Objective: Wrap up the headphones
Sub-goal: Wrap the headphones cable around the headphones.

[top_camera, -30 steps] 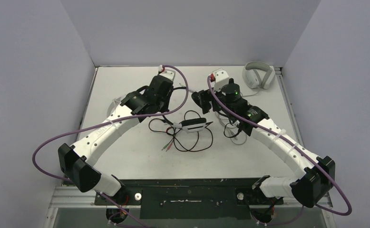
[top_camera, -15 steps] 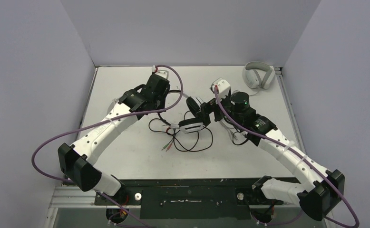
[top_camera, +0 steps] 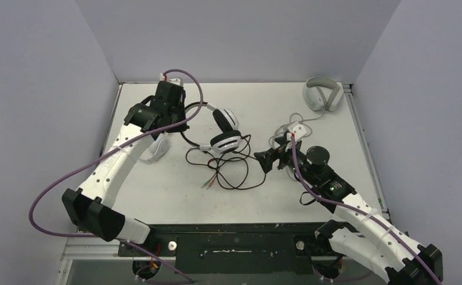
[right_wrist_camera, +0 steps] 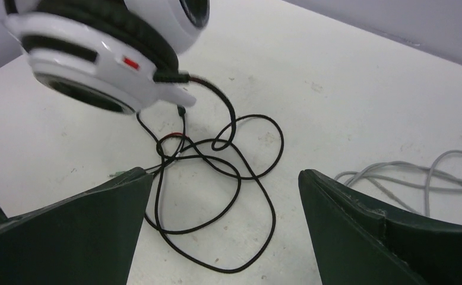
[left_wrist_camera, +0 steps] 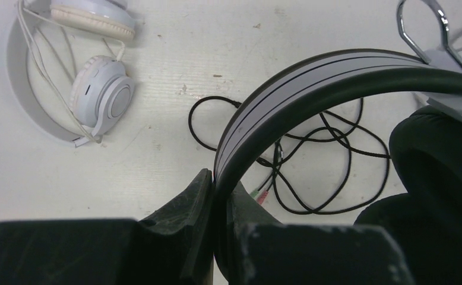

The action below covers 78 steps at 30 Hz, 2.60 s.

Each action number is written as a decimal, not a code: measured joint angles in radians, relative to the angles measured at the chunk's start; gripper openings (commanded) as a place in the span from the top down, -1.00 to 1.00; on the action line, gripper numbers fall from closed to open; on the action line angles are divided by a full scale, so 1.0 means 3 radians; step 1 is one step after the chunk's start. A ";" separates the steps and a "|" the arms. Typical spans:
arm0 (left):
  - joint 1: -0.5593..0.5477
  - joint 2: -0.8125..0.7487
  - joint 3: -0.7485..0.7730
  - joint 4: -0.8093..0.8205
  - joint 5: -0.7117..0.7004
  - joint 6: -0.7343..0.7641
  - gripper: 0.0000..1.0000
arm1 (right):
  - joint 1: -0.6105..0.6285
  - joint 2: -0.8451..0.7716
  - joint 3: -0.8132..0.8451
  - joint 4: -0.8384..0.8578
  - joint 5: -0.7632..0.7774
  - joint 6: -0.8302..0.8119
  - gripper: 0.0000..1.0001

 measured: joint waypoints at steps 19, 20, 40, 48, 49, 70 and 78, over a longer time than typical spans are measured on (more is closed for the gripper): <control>0.0126 -0.0256 0.0921 -0.0123 0.1152 -0.0342 1.00 | 0.0000 0.0771 -0.0535 0.1876 -0.0254 0.0031 -0.85; 0.0130 -0.0256 0.0930 -0.0127 0.1190 -0.0359 1.00 | 0.0000 0.0832 -0.0530 0.1971 -0.0256 0.0022 -0.82; 0.0186 -0.0341 0.1005 -0.0114 0.1275 -0.0402 1.00 | -0.0020 0.0717 -0.0074 0.2131 -0.0047 -0.0209 1.00; 0.0191 -0.0403 0.0404 0.0014 0.0985 0.0024 1.00 | -0.0062 0.0357 0.0371 0.1464 0.0703 -0.0337 1.00; 0.0191 -0.0403 0.0341 0.0037 0.0992 0.0080 1.00 | -0.0062 0.0366 0.0449 0.1400 0.0725 -0.0359 1.00; -0.0341 -0.0397 -0.0062 0.0296 0.1530 0.0776 1.00 | 0.0006 0.0973 0.1481 0.0268 -0.0460 -0.0702 0.53; -0.0324 -0.0388 -0.0058 0.0497 0.2317 0.0561 1.00 | -0.0144 0.1158 0.1464 0.0456 -0.0352 -0.0369 0.49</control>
